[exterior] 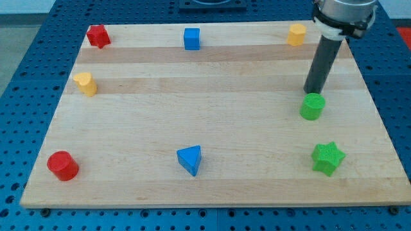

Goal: Slide the green circle on top of the green star

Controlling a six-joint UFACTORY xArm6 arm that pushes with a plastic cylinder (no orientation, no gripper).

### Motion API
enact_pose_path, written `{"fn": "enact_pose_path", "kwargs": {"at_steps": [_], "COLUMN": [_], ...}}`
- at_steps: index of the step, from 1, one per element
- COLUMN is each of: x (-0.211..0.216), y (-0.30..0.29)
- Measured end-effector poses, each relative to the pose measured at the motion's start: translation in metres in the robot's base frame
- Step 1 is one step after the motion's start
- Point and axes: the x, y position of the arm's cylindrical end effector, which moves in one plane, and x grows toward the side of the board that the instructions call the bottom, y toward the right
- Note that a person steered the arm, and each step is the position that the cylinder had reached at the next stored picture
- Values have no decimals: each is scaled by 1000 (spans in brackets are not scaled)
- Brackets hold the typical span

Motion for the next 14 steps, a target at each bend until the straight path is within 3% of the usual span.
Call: {"fn": "enact_pose_path", "kwargs": {"at_steps": [1, 2, 3, 6, 7, 8, 9, 11, 12, 14], "x": [38, 44, 18, 72, 55, 30, 40, 57, 45, 27], "y": [5, 7, -9, 1, -13, -78, -169, -420, -492, -493]}}
